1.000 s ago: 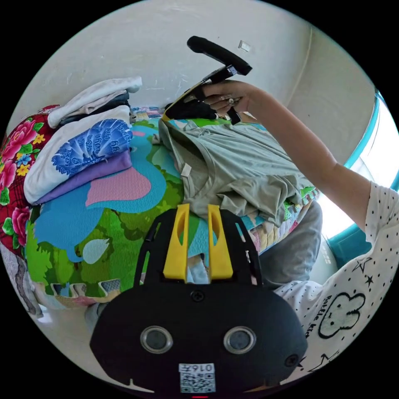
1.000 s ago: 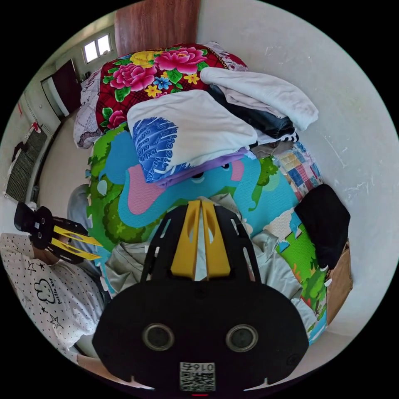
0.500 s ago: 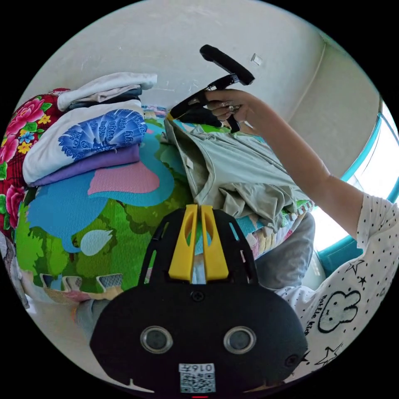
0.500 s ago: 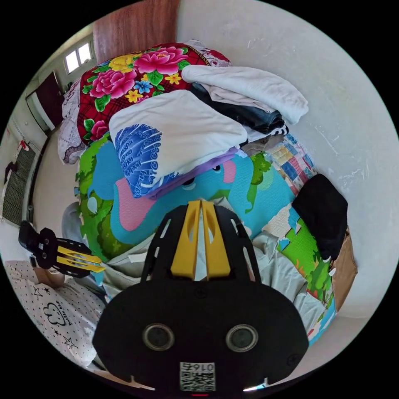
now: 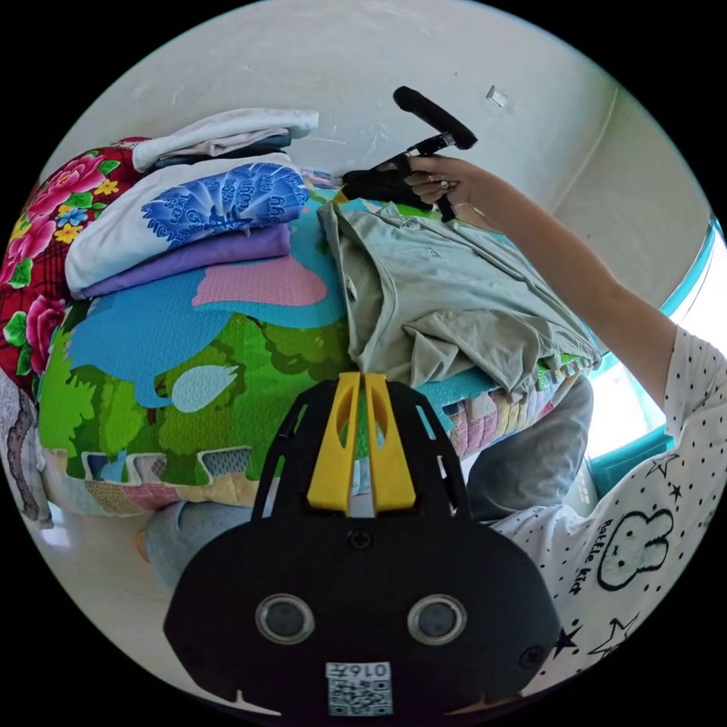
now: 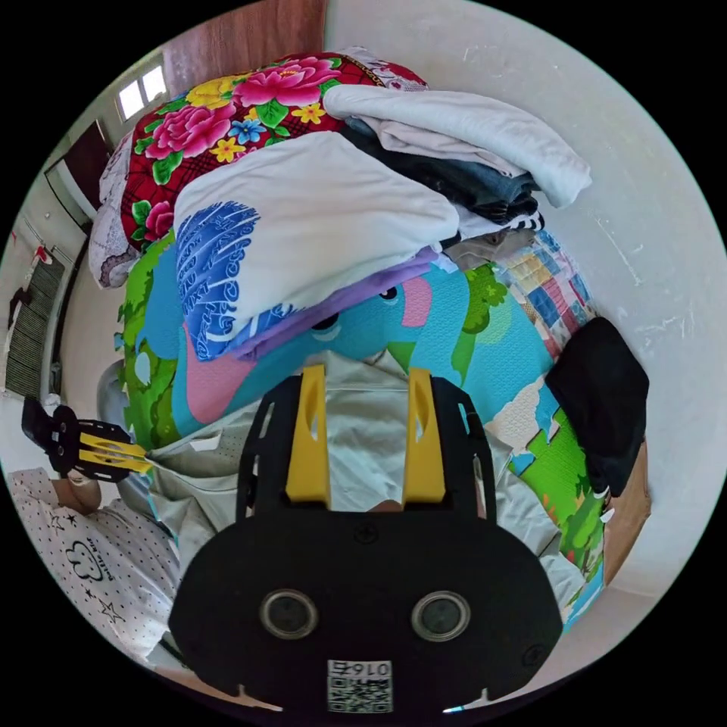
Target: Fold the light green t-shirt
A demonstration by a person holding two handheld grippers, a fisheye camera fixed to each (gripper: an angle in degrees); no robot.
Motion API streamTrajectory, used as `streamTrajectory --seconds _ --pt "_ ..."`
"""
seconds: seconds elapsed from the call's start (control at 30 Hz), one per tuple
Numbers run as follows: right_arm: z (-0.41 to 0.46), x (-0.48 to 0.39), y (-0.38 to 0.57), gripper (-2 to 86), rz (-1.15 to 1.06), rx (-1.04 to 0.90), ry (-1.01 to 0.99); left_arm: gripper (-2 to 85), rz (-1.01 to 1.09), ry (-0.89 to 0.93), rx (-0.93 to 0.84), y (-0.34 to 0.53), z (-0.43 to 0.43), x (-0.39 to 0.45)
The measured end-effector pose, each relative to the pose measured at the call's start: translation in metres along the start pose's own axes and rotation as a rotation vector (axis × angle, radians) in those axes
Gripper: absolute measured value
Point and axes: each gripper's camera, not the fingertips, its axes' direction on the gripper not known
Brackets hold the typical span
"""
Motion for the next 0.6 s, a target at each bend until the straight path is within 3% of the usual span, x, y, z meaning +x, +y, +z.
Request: streamTrajectory --seconds 0.07,0.13,0.23,0.43,0.6 --pt "-0.013 0.027 0.021 12.3 -0.042 0.070 -0.215 -1.0 -0.003 0.007 0.003 0.005 0.001 -0.002" --pt "-0.021 0.050 0.036 10.2 -0.009 0.118 -0.254 -1.0 -0.001 0.019 0.008 0.011 0.002 -0.003" --pt "-0.027 0.076 0.058 8.1 0.042 0.132 -0.189 -1.0 -0.013 0.033 -0.001 0.020 0.006 -0.008" --pt "0.007 0.052 0.085 8.6 -0.117 -0.092 -0.001 -1.0 0.002 0.047 -0.024 0.033 0.016 -0.004" --pt "0.036 0.030 0.091 1.0 -0.150 -0.195 0.254 -0.9 -0.004 0.042 -0.020 0.044 0.017 -0.005"
